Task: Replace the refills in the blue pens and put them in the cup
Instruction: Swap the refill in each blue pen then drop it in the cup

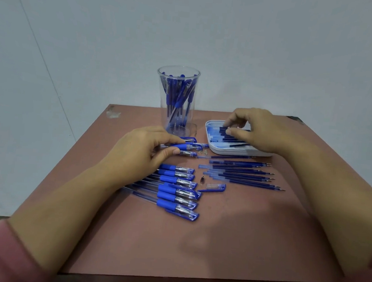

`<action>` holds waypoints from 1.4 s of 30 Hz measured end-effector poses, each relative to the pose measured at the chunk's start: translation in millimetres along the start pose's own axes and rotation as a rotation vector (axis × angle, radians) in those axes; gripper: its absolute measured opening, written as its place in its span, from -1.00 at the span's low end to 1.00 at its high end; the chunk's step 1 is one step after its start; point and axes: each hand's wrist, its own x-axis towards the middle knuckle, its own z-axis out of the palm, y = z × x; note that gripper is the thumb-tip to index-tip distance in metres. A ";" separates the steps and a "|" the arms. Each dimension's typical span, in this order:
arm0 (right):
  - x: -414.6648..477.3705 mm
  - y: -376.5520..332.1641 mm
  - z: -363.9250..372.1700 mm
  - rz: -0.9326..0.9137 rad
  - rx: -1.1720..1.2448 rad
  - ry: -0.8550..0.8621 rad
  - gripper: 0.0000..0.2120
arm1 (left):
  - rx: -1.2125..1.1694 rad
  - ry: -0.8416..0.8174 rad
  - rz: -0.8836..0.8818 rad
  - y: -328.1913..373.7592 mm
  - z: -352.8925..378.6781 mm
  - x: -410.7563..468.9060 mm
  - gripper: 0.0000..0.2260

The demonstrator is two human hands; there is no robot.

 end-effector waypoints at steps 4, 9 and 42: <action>-23.8 -16.5 5.0 -0.198 -0.145 0.155 -0.90 | 0.010 0.016 -0.001 -1.5 -0.4 -0.1 -0.72; -48.1 -18.3 6.2 -0.403 -0.279 0.303 -0.87 | 0.002 0.041 0.022 0.1 -1.2 -1.4 -0.75; -44.2 -25.1 31.7 -0.339 -0.074 0.211 -0.88 | -0.030 0.010 0.016 3.0 -2.5 -1.2 -0.79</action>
